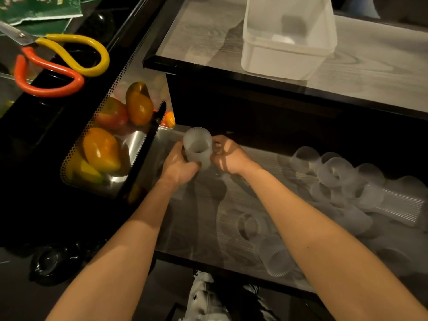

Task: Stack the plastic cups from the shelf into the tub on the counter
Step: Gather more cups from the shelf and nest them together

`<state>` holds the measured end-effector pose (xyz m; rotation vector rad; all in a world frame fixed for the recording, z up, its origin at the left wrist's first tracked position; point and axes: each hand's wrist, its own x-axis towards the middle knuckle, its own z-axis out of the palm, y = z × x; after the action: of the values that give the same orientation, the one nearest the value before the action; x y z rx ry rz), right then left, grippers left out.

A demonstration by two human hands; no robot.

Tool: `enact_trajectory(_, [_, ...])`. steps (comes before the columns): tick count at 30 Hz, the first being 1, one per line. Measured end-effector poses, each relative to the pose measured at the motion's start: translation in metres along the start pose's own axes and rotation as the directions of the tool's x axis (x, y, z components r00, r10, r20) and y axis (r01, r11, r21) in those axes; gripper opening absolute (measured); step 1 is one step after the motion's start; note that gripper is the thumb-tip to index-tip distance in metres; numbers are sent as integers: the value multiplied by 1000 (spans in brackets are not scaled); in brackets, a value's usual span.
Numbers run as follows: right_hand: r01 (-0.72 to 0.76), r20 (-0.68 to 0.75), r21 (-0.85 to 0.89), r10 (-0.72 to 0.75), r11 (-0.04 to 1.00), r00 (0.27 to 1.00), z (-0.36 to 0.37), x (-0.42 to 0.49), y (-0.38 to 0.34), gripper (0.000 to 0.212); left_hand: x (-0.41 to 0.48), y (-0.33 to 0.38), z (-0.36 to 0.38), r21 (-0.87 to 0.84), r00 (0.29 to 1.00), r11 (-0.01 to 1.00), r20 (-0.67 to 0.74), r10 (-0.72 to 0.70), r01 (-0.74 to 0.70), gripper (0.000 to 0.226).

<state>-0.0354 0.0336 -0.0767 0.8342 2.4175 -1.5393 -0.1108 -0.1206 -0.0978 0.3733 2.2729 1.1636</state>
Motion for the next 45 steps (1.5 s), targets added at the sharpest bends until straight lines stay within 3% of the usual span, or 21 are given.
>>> enact_trajectory(3, [35, -49, 33, -33, 999, 998, -6, -12, 4, 73, -10, -6, 5, 47, 994, 993, 2, 108, -108, 83])
enact_trajectory(8, [69, -114, 48, -63, 996, 992, -30, -36, 15, 49, -24, 10, 21, 0, 971, 971, 8, 241, -241, 98])
enact_trajectory(16, [113, -98, 183, -96, 977, 991, -69, -94, 49, 42, -58, 25, 58, -65, 935, 942, 111, 336, -331, 102])
enact_trajectory(19, [65, 22, 297, -75, 953, 997, -87, -118, 59, 56, -72, 37, 62, -81, 909, 930, 197, 367, -358, 95])
enact_trajectory(22, [32, 146, 250, -70, 968, 987, -97, -133, 70, 58, -82, 37, 65, -76, 885, 933, 300, 357, -351, 87])
enact_trajectory(28, [-24, 210, 183, -15, 983, 978, -86, -144, 89, 52, -99, 20, 74, -56, 880, 969, 409, 241, -239, 91])
enact_trajectory(38, [86, 74, -26, -84, 996, 994, -69, -146, 103, 53, -105, 8, 94, -4, 920, 972, 322, 225, -236, 91])
enact_trajectory(45, [1, 25, -160, 3, 987, 1000, -61, -149, 115, 61, -107, 6, 120, 105, 945, 971, 271, 181, -216, 89])
